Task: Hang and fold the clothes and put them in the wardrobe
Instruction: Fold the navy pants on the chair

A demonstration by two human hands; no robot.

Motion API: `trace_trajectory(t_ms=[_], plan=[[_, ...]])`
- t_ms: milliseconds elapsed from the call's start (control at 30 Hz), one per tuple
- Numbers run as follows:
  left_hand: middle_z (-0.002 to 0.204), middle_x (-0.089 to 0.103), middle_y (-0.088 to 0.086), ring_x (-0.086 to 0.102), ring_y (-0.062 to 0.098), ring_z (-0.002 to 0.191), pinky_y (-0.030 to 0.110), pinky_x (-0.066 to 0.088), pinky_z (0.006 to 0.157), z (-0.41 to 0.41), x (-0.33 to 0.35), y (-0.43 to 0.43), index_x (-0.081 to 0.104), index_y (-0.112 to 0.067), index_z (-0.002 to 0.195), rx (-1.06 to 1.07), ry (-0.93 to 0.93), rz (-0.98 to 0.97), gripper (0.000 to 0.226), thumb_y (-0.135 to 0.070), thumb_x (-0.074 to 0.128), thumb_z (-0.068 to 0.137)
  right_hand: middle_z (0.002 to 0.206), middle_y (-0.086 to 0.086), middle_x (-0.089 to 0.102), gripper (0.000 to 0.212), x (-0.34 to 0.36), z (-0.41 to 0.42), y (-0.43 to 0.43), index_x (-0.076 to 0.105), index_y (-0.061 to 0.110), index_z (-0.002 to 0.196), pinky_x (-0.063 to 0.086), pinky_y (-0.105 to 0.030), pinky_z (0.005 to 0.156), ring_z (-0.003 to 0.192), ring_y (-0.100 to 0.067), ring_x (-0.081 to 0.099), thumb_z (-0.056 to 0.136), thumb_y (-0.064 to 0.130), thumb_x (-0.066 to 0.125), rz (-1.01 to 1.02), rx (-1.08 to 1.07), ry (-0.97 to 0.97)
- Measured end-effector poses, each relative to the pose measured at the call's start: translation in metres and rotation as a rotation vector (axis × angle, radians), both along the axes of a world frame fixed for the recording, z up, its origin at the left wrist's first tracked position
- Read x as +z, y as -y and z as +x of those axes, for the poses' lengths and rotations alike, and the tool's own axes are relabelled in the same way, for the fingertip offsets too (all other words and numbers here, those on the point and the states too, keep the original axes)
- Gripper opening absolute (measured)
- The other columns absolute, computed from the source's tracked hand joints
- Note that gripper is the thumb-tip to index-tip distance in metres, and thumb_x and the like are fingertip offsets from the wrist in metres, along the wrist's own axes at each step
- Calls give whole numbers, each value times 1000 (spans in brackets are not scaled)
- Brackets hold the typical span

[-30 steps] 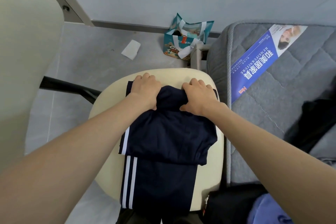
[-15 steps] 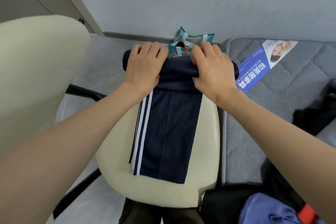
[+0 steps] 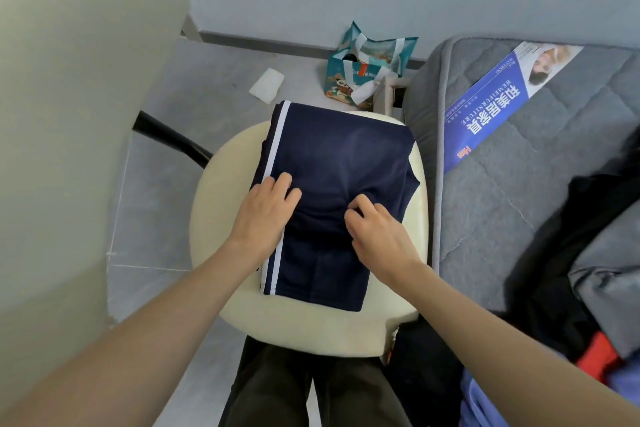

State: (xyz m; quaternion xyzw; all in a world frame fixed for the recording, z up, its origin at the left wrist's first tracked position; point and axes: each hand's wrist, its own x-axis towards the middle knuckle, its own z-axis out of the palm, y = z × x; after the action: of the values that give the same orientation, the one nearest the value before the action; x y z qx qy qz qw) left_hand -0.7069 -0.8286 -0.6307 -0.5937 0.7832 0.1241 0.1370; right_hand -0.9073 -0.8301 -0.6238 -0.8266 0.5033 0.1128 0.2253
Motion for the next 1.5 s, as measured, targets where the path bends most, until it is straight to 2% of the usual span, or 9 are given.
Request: trace_trajectory(t_ms=[300,467,533,633,733,833,933,1300,1500], plan=[[75,49,7,42,23,60,33,34,54,8,14,-49,55,-6,81,130,-161,-308,41,23,53,53,84,-7,50,11,25,6,-27,52,6,75,39,-34,38,60,-19,43,79,-2,58,-97,127,240],[80,50,3,46,21,68,30,35,60,10,-5,-90,56,-10,85,101,-206,-47,36,13,63,59,96,0,47,4,7,-2,-56,46,15,87,47,-36,59,71,-19,48,87,11,47,191,198,116],[92,48,-2,47,18,83,27,33,71,15,-16,-99,56,-17,94,95,-235,113,23,-15,69,75,100,7,49,12,2,-6,-61,44,22,95,49,-34,66,77,-17,52,85,19,49,322,150,74],[94,47,-4,46,16,89,29,31,77,10,-14,-97,59,-21,94,264,-433,28,32,-44,70,76,98,11,58,23,4,-8,-61,51,25,107,48,-34,75,91,-15,54,84,26,55,163,-126,250],[116,42,2,40,21,103,30,32,87,-4,-3,-63,53,-27,118,753,-669,-212,46,-42,69,78,135,1,48,46,6,-3,-54,47,26,130,40,-39,95,116,-26,42,87,33,61,-156,-433,308],[142,22,2,27,26,126,38,31,100,-7,-5,-21,26,-40,142,1086,-784,-14,73,-55,62,81,159,-1,6,77,1,11,-37,14,46,146,26,-46,108,136,-36,18,85,51,61,55,-800,329],[147,22,3,27,29,133,46,30,108,-7,-18,-2,10,-43,146,1097,-791,173,86,-65,58,79,160,1,-2,90,-15,24,-22,-3,51,145,19,-56,113,142,-39,7,80,66,57,229,-1096,345],[141,46,-10,55,21,116,27,40,82,-25,-47,-29,4,-40,148,960,-780,-88,102,-60,70,72,128,-3,33,103,-42,36,-33,-3,48,146,38,-29,81,91,-19,51,73,62,68,96,-1195,493],[128,58,-3,63,26,95,28,42,71,-24,-53,-25,-2,-40,149,821,-703,-90,98,-56,65,80,105,10,44,103,-48,29,-22,-7,53,146,29,-8,61,71,6,42,76,57,69,123,-1066,508]])
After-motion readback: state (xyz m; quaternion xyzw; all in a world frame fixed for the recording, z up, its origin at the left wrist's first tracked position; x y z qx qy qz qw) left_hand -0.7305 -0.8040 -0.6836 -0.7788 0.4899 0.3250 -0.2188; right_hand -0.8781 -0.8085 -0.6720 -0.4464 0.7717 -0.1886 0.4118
